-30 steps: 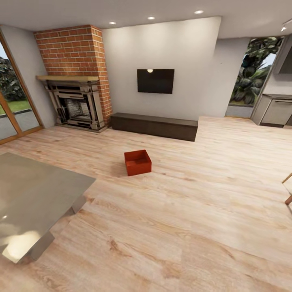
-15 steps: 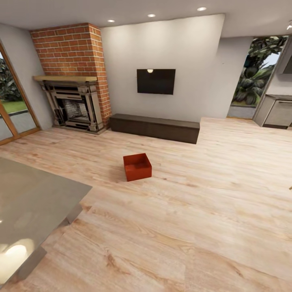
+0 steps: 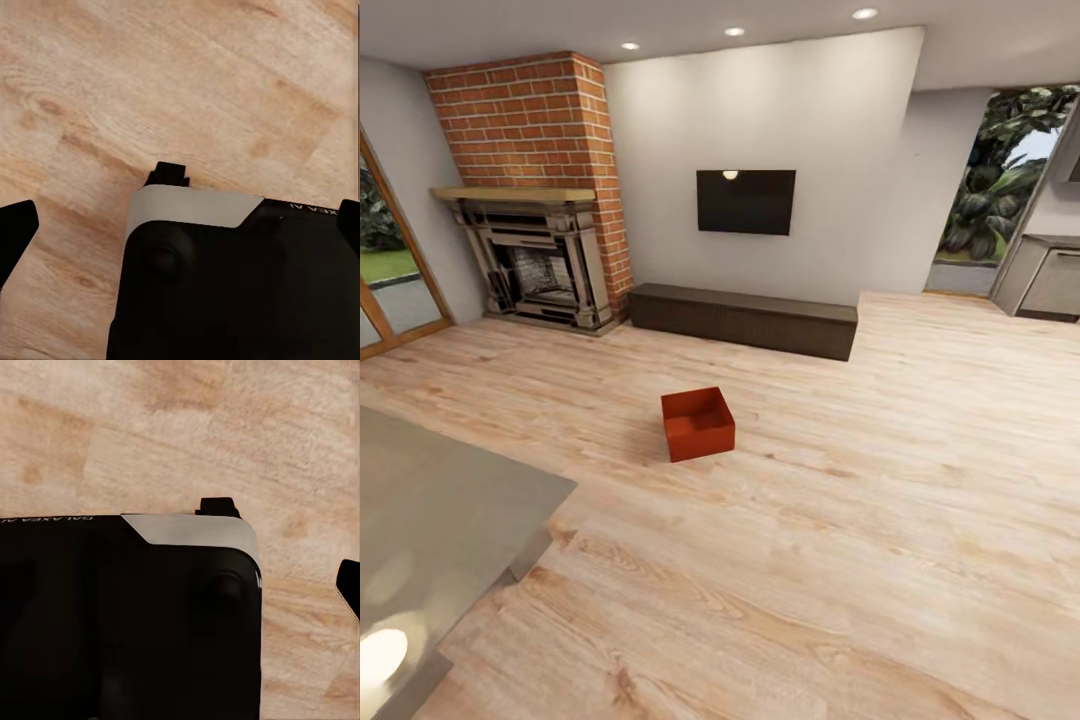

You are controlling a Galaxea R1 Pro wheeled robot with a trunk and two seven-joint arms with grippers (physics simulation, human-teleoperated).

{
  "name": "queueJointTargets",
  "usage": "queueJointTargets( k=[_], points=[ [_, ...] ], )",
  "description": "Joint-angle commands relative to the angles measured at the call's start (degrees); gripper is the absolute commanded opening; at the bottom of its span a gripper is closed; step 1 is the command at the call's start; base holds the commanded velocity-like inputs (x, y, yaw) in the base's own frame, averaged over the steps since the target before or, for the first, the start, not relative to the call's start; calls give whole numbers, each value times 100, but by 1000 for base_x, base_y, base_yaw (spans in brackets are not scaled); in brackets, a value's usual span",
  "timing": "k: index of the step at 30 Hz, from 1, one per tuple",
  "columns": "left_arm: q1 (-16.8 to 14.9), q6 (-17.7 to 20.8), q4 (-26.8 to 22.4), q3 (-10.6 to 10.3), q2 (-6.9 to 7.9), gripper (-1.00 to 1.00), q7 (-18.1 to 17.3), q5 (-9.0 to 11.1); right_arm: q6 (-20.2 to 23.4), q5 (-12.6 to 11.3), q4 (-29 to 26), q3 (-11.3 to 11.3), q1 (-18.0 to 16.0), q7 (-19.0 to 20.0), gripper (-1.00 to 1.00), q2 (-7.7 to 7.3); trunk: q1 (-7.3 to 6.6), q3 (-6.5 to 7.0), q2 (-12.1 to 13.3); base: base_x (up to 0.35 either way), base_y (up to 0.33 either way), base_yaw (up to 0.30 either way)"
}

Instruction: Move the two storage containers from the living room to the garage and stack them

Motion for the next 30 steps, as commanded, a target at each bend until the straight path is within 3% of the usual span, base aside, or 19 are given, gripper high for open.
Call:
queueJointTargets(
  k=[1, 30],
  points=[
    [-4, 14, -1, -20, -3, 100, 16, 43, -26, -51, 18, 47, -6, -7, 100, 5, 4, -6, -4, 323, 0, 0],
    [-4, 14, -1, -20, -1, 100, 21, 43, -18, -34, 18, 47, -9, -2, 100, 5, 4, -6, -4, 323, 0, 0]
  ],
)
